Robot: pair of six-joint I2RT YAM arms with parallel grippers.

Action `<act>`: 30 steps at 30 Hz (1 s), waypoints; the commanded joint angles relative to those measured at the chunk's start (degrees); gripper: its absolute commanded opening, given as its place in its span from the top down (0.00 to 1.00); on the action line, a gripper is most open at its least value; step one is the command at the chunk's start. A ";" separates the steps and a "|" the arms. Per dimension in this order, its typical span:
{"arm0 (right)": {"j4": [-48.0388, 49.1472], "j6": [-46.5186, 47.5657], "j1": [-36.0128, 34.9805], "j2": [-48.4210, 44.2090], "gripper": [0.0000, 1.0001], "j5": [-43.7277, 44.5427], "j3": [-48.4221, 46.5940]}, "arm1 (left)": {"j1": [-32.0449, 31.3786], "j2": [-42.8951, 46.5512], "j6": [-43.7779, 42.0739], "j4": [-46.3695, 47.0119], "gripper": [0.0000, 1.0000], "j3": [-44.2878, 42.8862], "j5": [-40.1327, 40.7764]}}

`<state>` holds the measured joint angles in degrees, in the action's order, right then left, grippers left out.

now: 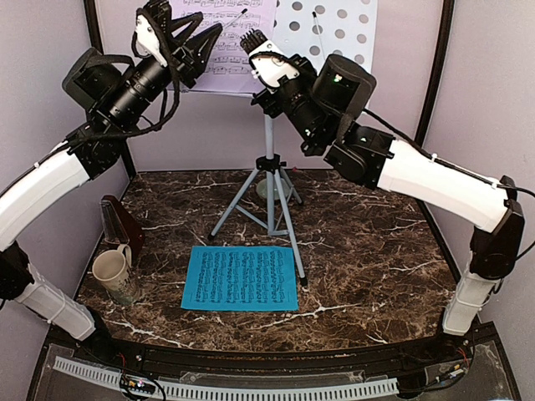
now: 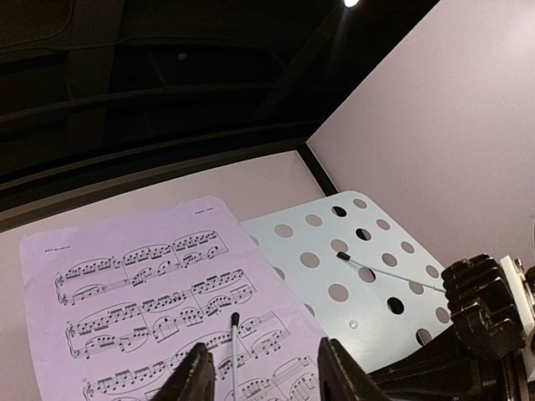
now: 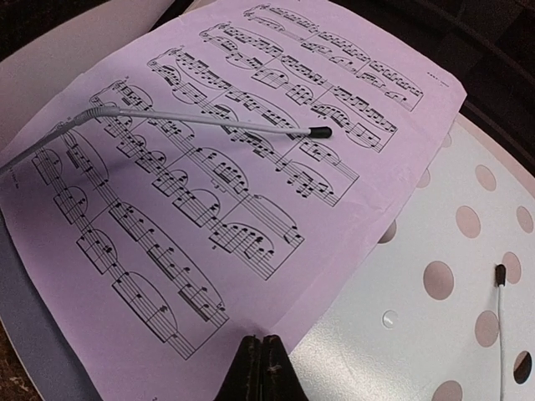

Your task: Set up the instrument practice props

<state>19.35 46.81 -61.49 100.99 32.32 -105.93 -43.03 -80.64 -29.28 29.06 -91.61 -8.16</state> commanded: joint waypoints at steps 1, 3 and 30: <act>2.20 -0.85 -0.07 -2.87 0.94 -0.89 1.50 | -0.36 4.25 0.66 2.14 0.54 2.14 -0.91; 2.36 -1.40 -0.20 -3.56 0.90 -1.75 1.89 | -0.39 5.48 0.77 2.03 0.49 3.13 -0.68; -17.40 -24.30 -1.34 -23.33 0.00 -29.67 20.41 | -0.24 29.06 42.42 -28.98 0.23 41.14 12.08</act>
<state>7.11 29.61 -62.63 79.35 7.77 -90.17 -43.31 -53.74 -0.05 7.11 -54.57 1.56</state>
